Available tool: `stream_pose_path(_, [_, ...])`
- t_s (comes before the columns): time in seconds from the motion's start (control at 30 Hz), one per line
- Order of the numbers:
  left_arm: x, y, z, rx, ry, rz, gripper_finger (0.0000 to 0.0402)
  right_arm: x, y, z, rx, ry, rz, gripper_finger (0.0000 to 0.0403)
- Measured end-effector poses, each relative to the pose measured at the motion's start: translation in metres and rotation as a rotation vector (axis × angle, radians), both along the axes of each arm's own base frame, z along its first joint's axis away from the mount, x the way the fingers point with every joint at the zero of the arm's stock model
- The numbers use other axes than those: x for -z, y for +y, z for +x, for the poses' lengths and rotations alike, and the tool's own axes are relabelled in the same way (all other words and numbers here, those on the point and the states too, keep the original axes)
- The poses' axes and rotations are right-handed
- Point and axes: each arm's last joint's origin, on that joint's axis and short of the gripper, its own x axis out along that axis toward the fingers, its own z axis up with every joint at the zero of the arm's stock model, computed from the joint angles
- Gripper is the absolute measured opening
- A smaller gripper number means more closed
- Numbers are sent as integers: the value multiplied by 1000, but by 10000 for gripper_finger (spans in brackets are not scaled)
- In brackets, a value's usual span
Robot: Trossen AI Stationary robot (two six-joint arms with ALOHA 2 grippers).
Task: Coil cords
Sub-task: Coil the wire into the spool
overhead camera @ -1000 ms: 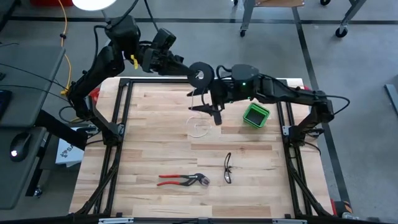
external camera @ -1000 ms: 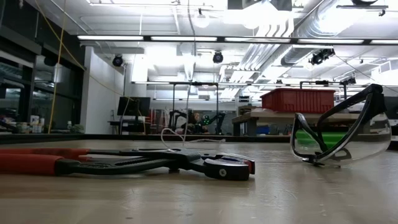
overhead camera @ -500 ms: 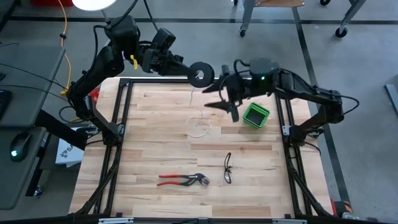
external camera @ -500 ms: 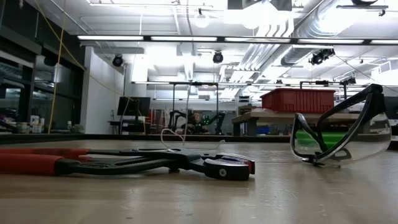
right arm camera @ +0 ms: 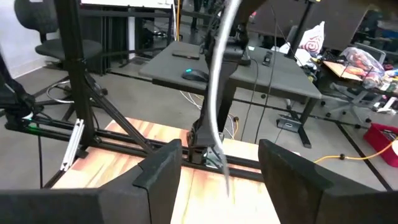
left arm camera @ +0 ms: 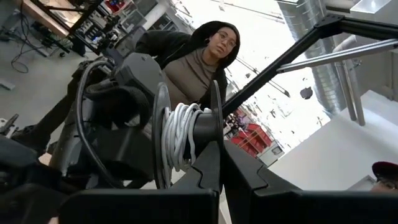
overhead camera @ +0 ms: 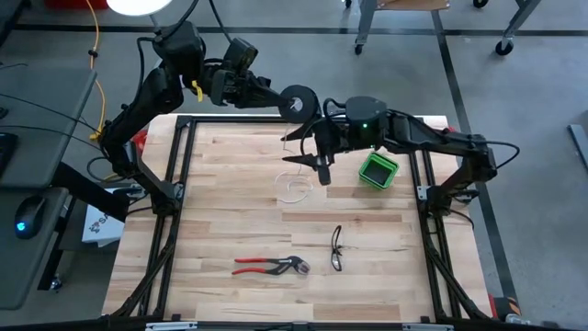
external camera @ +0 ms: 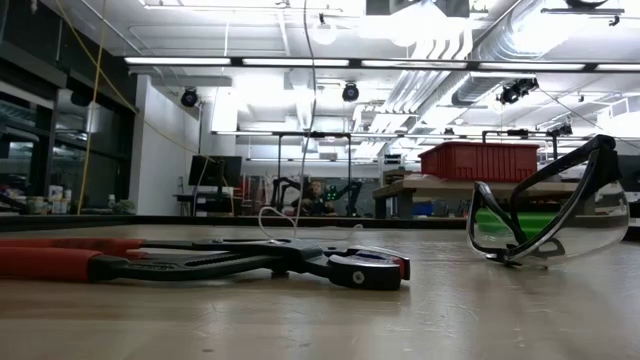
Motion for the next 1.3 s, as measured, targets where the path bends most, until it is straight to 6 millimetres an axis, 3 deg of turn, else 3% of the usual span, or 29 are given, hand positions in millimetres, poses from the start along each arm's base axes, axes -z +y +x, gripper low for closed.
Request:
stream_pose_path(0.23, [0, 0, 0, -7, -5, 15, 0, 2, 0, 4, -1, -3, -3, 160])
stream_pose_path(0.43, [0, 6, -2, -33, -6, 15, 0, 3, 2, 4, -12, 3, -15, 16])
stream_pose_path(0.63, [0, 16, -6, -88, -8, 45, 0, 1, 7, -5, -28, 44, 44, 4])
stream_pose_path(0.77, [5, 26, -19, -143, 72, 22, 0, -10, 13, -26, -39, 55, 45, 2])
stream_pose_path(0.97, [22, 22, -36, -132, 304, -73, 0, -28, 15, -61, -19, 49, 56, 1])
stream_pose_path(1.1, [32, 14, -34, -69, 403, -113, 0, -38, 11, -79, 65, 20, 15, 1])
stream_pose_path(1.3, [39, 5, -15, 43, 433, -152, 0, -42, -1, -86, 127, -2, -20, 0])
